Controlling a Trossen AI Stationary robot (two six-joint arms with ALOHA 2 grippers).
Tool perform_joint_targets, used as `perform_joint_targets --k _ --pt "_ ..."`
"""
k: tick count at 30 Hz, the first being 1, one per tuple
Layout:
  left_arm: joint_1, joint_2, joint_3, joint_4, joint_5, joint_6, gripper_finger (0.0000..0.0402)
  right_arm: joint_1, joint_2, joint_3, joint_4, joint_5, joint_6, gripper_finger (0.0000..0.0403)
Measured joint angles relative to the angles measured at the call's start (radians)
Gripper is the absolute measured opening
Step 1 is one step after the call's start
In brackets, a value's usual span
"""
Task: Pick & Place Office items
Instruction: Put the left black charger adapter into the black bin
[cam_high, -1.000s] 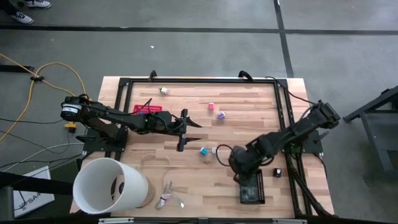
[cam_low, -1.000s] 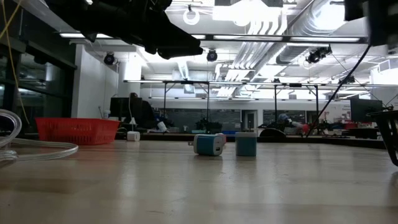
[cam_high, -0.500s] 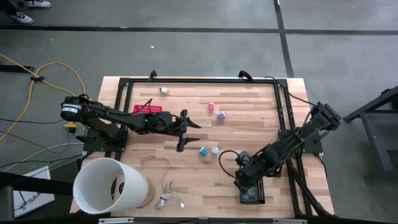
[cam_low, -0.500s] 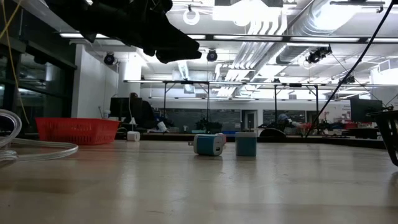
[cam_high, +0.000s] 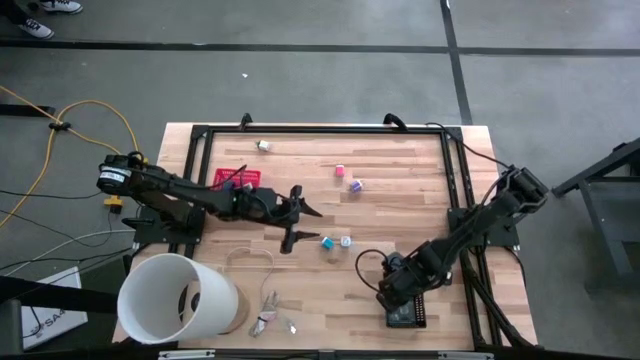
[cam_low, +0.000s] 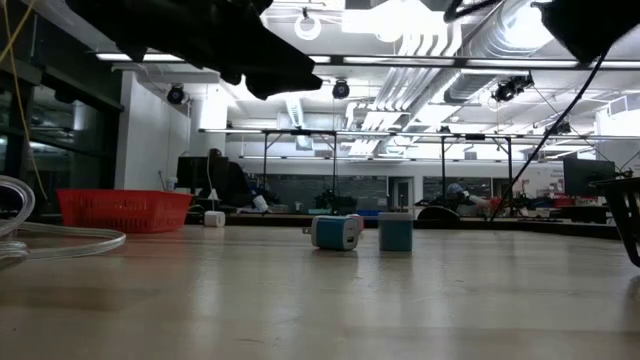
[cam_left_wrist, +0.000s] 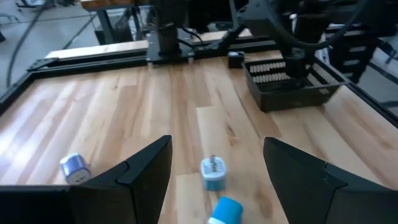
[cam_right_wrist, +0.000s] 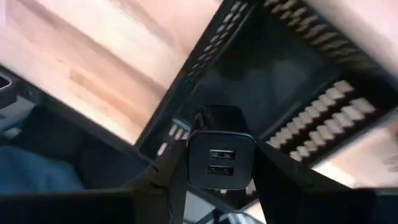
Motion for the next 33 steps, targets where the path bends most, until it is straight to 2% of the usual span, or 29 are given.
perform_joint_targets --k 7,20,28,33 --pt "-0.028 0.000 0.000 -0.012 0.000 0.000 0.0246 0.018 0.000 -0.117 0.248 -0.021 0.091 0.0139" --pt "-0.029 0.000 0.000 -0.015 0.000 0.000 0.0246 0.025 0.000 -0.124 0.244 -0.041 0.104 0.0139" --pt "-0.029 0.000 0.000 -0.015 0.001 0.000 0.0246 0.036 0.042 -0.122 0.249 -0.046 0.113 0.0139" --pt "-0.029 0.000 0.000 -0.016 0.001 0.000 0.0246 0.037 0.048 -0.122 0.253 -0.047 0.106 0.0157"
